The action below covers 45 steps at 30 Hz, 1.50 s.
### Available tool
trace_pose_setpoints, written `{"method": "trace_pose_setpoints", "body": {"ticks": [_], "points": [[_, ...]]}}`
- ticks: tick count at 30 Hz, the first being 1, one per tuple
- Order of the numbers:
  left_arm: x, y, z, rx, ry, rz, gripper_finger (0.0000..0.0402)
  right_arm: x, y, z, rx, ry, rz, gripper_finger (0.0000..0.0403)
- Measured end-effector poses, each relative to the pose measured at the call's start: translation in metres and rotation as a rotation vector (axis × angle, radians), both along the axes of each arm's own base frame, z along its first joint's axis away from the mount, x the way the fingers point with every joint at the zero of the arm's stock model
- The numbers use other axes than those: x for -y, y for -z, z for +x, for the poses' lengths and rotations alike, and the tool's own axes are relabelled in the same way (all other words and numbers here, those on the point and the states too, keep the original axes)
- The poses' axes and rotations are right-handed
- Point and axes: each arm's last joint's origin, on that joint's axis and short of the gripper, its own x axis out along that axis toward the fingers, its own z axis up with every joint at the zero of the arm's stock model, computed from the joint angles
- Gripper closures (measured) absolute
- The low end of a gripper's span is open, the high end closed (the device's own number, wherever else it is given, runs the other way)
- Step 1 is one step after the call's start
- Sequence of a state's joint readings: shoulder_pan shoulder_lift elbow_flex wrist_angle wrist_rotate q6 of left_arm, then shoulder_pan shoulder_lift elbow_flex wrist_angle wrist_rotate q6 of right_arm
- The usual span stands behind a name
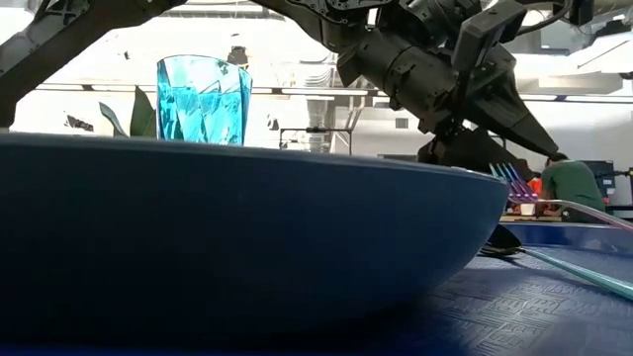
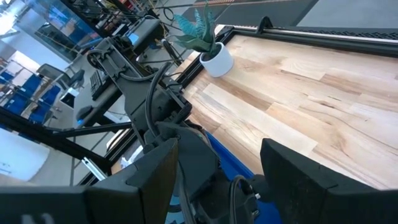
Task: Pick and place plate/cup/fork/spoon on tray
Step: Put the blue fork on the blue serving tray to the right of the blue spoon, then return to Home Position
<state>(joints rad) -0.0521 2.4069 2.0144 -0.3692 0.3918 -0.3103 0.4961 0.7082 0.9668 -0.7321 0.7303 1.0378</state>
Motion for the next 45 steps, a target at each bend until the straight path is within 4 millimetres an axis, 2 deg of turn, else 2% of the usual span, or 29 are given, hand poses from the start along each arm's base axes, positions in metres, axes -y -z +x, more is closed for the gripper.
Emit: {"method": "trace_pose_setpoints", "body": {"ticks": [23, 38, 41, 45], "points": [[0.000, 0.000, 0.000, 0.017, 0.022, 0.013, 0.0250, -0.001, 0.000, 0.000, -0.006, -0.021, 0.010, 0.0149], [-0.003, -0.001, 0.001, 0.013, -0.012, -0.017, 0.0188, -0.001, 0.000, 0.000, -0.004, -0.023, 0.012, 0.0149], [-0.011, -0.009, -0.001, -0.005, -0.028, -0.071, 0.0187, -0.001, -0.001, 0.001, 0.010, -0.023, 0.019, 0.0149], [-0.029, -0.037, -0.009, 0.013, -0.054, -0.082, 0.0187, -0.002, -0.006, 0.002, 0.048, -0.043, -0.016, 0.0149]]}}
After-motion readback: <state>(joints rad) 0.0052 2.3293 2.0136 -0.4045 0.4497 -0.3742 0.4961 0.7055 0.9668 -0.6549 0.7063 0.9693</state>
